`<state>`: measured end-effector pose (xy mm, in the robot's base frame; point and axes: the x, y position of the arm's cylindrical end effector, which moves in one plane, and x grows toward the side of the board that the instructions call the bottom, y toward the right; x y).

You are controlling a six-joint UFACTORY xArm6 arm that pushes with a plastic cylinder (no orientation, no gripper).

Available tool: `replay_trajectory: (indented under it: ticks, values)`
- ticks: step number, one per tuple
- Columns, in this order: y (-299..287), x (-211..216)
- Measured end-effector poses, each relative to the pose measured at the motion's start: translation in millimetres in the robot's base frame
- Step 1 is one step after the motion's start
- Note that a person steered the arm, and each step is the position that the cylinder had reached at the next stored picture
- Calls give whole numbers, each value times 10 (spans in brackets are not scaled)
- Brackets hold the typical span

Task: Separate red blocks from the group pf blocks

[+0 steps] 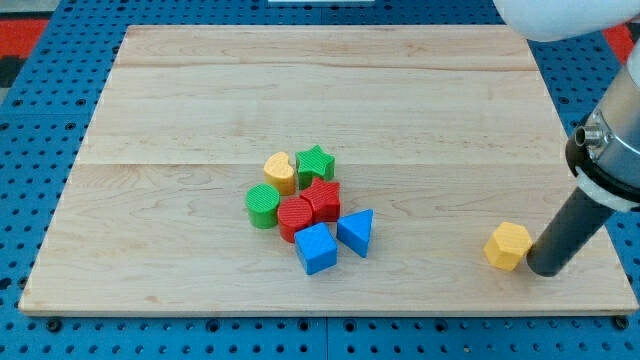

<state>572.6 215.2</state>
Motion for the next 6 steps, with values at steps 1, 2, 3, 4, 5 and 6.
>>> replay_trajectory:
  ticks: [1,2,3,4,5,6]
  values:
    - [1,-48]
    - [-917,107]
    - [-1576,459]
    - [-2166,268]
    - [-2961,21]
    - [-2910,-233]
